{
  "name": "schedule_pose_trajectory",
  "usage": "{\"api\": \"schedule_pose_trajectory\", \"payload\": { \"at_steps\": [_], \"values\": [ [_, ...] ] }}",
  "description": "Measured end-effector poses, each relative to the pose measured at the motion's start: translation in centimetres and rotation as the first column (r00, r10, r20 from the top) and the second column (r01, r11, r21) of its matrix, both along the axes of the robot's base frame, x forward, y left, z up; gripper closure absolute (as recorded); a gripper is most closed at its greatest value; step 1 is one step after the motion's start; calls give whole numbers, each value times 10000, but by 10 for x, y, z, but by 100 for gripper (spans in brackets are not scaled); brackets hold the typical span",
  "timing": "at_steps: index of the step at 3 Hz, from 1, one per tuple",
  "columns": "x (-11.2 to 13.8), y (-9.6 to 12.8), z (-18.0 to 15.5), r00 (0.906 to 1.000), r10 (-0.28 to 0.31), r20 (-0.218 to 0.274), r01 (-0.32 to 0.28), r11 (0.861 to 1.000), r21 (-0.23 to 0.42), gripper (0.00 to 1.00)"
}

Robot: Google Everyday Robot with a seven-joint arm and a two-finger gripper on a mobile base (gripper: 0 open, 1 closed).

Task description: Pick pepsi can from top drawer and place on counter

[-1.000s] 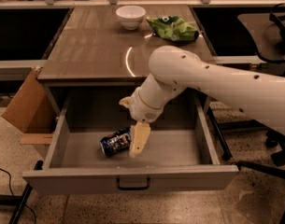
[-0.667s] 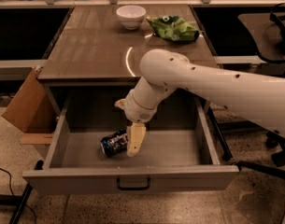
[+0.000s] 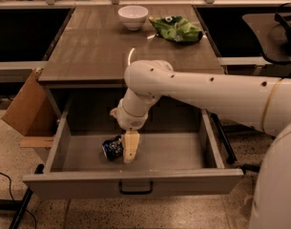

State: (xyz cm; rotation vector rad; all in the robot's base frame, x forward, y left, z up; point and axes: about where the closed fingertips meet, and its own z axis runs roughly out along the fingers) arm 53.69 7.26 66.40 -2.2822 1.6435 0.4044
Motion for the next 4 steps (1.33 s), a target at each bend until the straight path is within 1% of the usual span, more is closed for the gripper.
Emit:
{"api": "schedule_pose_trajectory", "payload": {
  "at_steps": [1, 3, 4],
  "values": [
    [0, 7, -17, 9999, 123, -99, -127, 9992, -366, 0],
    [0, 15, -38, 9993, 256, -282, -279, 9959, -860, 0],
    [2, 11, -45, 9993, 183, -318, -218, 9932, -1141, 0]
  ]
}}
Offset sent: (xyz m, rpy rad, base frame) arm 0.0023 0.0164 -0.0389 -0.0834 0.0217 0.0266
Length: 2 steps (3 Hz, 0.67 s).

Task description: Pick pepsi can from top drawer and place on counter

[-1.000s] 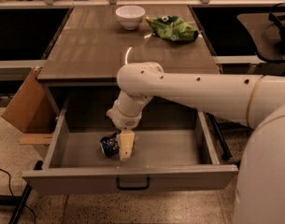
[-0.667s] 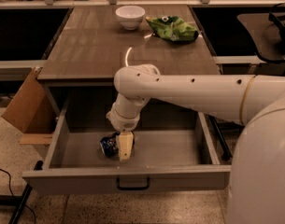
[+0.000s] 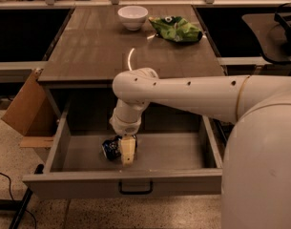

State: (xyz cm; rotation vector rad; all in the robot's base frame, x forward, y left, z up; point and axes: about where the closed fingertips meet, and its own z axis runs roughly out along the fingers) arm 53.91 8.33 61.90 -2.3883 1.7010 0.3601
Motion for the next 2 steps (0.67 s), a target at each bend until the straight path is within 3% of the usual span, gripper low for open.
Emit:
{"api": "schedule_pose_trajectory", "payload": {
  "at_steps": [1, 2],
  "values": [
    [2, -11, -8, 9998, -196, -73, 194, 9994, -293, 18],
    [2, -19, -12, 9996, -246, -105, 241, 9985, -483, 50]
  ]
}}
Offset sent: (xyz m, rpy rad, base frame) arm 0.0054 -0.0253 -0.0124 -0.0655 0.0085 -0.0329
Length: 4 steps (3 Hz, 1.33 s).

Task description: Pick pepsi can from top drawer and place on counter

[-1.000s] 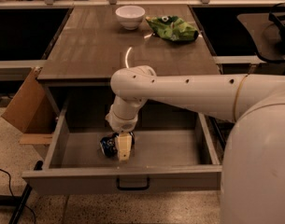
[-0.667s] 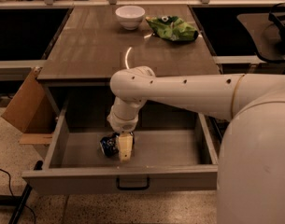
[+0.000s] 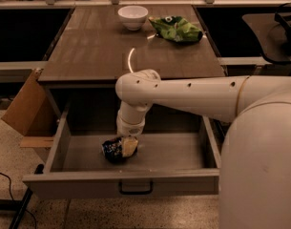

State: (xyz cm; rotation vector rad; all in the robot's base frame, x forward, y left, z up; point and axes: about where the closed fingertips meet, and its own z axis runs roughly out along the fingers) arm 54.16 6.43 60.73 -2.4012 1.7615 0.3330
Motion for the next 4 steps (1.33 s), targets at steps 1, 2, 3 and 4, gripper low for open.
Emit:
{"api": "schedule_pose_trajectory", "payload": {
  "at_steps": [1, 2, 3, 4],
  "values": [
    [-1, -3, 0, 10000, -3, 2, 3, 10000, -4, 73],
    [3, -27, 35, 9986, -391, 343, 363, 9962, 792, 100],
    [9, -57, 75, 9954, -667, 691, 548, 9854, 1614, 100],
    [18, -104, 144, 9870, -820, 1384, 463, 9688, 2437, 100]
  ]
}}
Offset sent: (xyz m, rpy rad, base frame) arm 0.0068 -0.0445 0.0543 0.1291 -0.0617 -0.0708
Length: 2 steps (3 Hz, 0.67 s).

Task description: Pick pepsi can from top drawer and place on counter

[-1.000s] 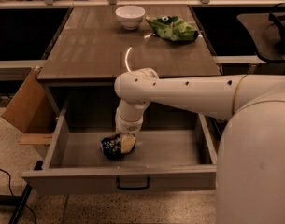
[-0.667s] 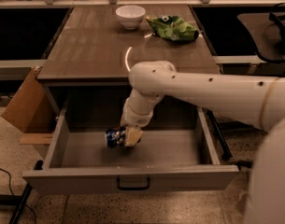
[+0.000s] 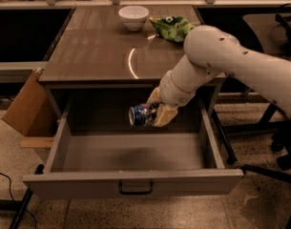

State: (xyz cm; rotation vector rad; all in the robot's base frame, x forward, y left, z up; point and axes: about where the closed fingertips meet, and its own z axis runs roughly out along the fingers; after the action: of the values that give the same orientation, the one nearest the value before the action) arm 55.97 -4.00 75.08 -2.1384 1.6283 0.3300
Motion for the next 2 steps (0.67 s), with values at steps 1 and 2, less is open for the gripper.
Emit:
{"api": "schedule_pose_trajectory", "payload": {
  "at_steps": [1, 2],
  "values": [
    [1, -19, 37, 9984, 283, 491, -308, 9983, 500, 100],
    [2, -19, 40, 9979, 338, 556, -368, 9979, 531, 100]
  ]
}}
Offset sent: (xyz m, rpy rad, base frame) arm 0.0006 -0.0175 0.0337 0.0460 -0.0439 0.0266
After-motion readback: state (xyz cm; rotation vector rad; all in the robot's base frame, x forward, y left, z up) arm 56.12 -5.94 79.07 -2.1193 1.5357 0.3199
